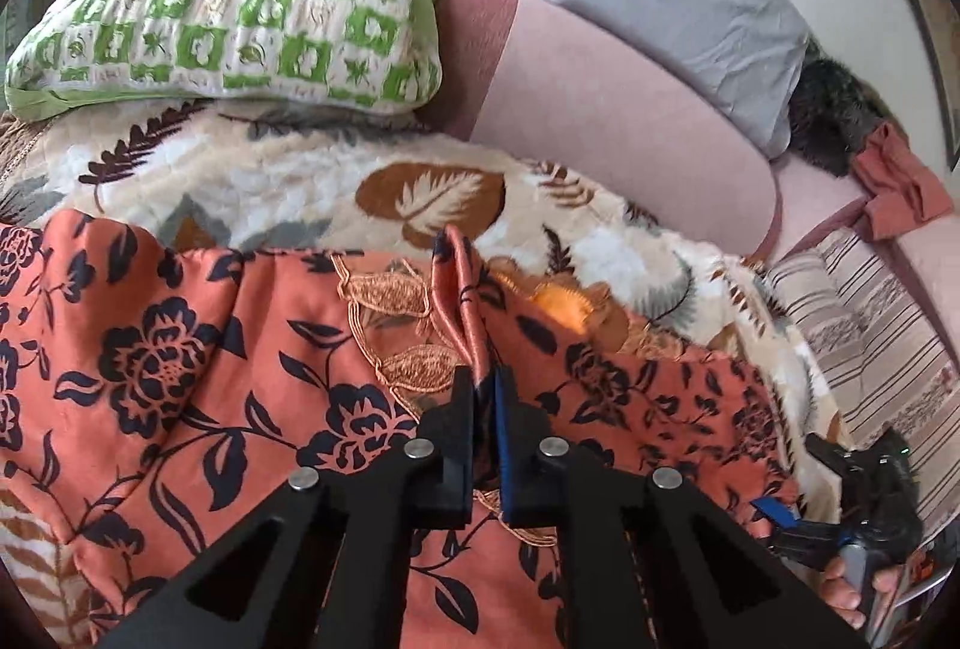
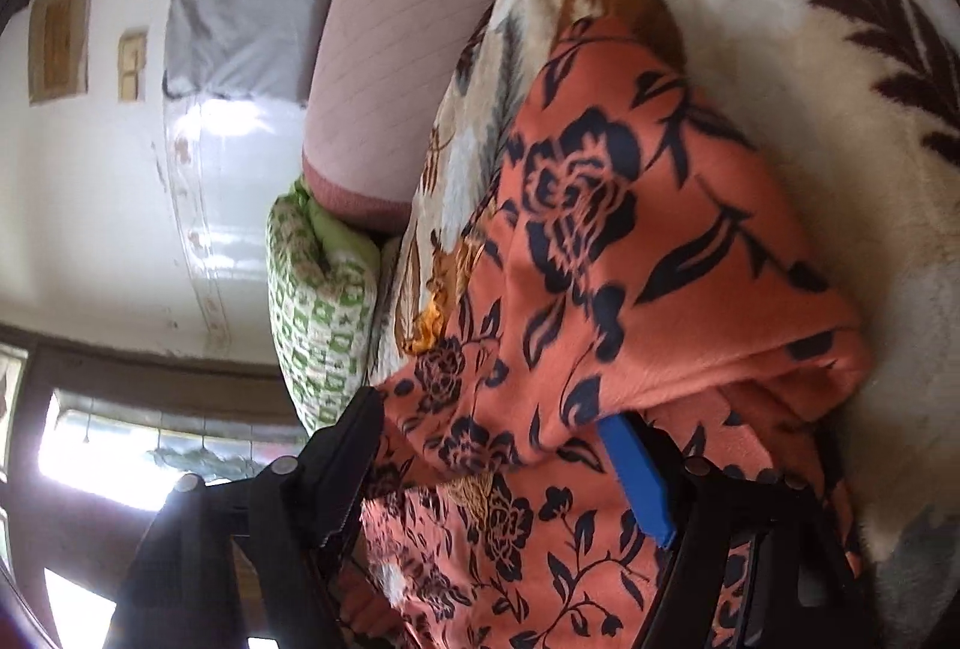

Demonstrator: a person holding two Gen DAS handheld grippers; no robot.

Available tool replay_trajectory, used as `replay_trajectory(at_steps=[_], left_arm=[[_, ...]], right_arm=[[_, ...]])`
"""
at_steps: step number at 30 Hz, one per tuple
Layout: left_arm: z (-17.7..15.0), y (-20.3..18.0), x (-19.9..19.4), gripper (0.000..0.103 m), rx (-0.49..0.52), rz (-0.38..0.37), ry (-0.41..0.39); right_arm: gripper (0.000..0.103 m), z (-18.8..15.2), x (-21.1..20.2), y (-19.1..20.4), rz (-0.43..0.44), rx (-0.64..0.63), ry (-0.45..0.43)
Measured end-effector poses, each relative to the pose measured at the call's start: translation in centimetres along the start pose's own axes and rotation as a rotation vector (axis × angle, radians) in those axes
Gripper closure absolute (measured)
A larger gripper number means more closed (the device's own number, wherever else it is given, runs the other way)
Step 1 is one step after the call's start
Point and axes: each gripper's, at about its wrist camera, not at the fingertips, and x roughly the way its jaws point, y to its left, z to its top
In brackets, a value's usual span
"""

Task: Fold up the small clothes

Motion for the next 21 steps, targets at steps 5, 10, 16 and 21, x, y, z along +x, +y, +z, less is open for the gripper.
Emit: replay_trajectory(at_steps=[5, 10, 16, 21], left_arm=[[0.6, 1.3, -2.1, 0.098, -0.045, 0.015, -0.041], [1.1, 3.6, -5.0, 0.100, -0.070, 0.152, -0.129], [0.9, 4.9, -3.5, 0.100, -0.086, 0.175, -0.056], [0.1, 2.6, -1.4, 0.058, -0.063, 0.132, -0.018]], right_arm=[[0.027, 0.8, -0.5, -0.4, 0.010, 0.034, -0.015], [0.027, 1.1, -0.9, -0.5, 0.025, 0.043, 0.012], [0.026, 0.4, 1.2, 1.6, 0.000, -0.071, 0.370], [0.027, 1.1, -1.8, 4.6, 0.088, -0.221, 0.237]])
